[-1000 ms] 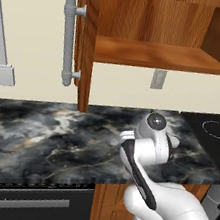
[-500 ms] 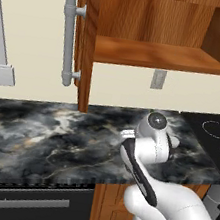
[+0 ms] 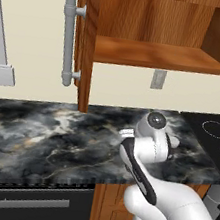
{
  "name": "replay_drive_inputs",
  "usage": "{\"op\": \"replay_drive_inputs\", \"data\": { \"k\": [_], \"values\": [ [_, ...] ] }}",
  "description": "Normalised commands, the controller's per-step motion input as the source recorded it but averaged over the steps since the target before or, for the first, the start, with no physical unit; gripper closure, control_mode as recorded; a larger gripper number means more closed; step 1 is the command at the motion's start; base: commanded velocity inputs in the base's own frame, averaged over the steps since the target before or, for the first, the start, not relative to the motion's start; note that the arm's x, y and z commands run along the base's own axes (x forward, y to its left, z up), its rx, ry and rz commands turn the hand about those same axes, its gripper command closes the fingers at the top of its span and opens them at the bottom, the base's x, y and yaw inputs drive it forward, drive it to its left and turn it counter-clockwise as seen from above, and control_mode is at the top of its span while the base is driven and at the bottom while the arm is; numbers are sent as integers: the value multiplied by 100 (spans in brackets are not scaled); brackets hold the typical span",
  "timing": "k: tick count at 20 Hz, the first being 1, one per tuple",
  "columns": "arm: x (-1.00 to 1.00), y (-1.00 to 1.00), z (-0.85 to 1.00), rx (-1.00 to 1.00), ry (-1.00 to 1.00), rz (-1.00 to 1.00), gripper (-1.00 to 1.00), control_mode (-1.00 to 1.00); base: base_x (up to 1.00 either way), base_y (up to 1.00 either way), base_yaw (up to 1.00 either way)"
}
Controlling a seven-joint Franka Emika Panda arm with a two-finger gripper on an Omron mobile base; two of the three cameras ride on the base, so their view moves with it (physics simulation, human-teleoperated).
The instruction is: Sort all alcoholic drinks to one cabinet, and non-alcoholic drinks to the other.
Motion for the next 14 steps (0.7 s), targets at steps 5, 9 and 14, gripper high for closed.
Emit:
{"op": "replay_drive_inputs", "data": {
  "k": [5, 9, 14],
  "values": [
    [2, -7, -5, -5, -1, 0, 100, -100, 0, 0, 0],
    [-1, -9, 18, -3, -3, 5, 100, -100, 0, 0, 0],
    [0, -6, 55, 0, 0, 7, 100, -100, 0, 0, 0]
  ]
}}
